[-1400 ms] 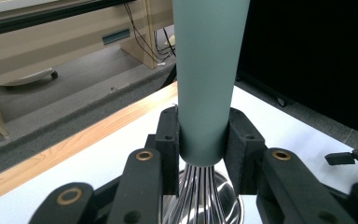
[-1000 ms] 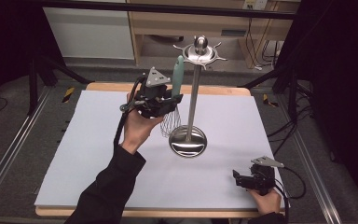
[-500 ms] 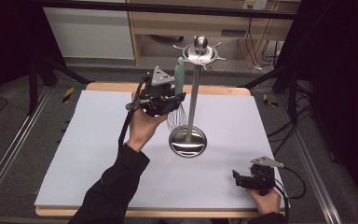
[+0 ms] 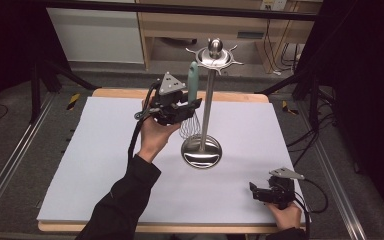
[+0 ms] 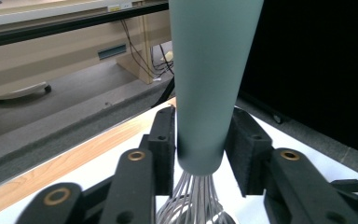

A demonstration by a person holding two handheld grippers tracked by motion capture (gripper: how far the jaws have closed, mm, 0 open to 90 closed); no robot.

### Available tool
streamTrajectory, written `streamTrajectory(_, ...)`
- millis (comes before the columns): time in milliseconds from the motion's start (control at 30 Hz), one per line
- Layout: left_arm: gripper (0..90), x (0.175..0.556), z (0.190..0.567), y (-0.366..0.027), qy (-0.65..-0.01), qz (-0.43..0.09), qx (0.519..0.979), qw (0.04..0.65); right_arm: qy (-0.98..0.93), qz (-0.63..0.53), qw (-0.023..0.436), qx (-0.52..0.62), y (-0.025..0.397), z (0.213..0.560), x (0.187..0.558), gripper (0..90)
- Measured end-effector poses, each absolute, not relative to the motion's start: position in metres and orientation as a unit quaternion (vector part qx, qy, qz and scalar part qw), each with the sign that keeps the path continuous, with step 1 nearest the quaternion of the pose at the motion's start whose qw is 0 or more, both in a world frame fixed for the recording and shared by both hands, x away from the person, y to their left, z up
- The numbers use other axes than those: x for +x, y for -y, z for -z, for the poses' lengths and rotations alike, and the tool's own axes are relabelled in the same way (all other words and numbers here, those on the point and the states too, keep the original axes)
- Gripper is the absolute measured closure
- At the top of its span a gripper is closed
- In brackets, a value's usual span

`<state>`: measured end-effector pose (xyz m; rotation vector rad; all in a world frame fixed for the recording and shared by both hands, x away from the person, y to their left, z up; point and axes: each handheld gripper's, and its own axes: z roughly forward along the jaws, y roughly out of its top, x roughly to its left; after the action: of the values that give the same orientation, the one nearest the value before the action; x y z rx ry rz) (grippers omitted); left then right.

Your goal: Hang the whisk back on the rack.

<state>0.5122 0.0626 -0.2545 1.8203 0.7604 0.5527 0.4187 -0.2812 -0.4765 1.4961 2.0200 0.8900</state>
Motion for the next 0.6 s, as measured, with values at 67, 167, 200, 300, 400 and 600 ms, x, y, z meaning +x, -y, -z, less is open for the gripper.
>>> streamTrajectory(67,62.6,0.511,0.254,-0.064,-0.315,-0.232,0.759,0.521,-0.736,-0.324,0.235,0.545,0.281,0.477,0.419,9.0)
streamTrajectory(167,60.7,0.509,0.255,-0.066,-0.313,-0.234,0.758,0.522,-0.735,-0.325,0.236,0.546,0.281,0.477,0.419,9.0)
streamTrajectory(200,58.6,0.508,0.256,-0.067,-0.312,-0.236,0.757,0.523,-0.736,-0.324,0.237,0.546,0.281,0.477,0.419,9.0)
streamTrajectory(300,54.1,0.506,0.258,-0.072,-0.311,-0.240,0.755,0.525,-0.737,-0.323,0.238,0.545,0.281,0.477,0.419,9.0)
streamTrajectory(400,51.7,0.502,0.262,-0.080,-0.312,-0.241,0.752,0.528,-0.736,-0.323,0.237,0.546,0.281,0.477,0.418,9.0)
streamTrajectory(600,46.0,0.493,0.279,-0.103,-0.319,-0.231,0.747,0.536,-0.735,-0.322,0.239,0.548,0.282,0.477,0.418,9.0)
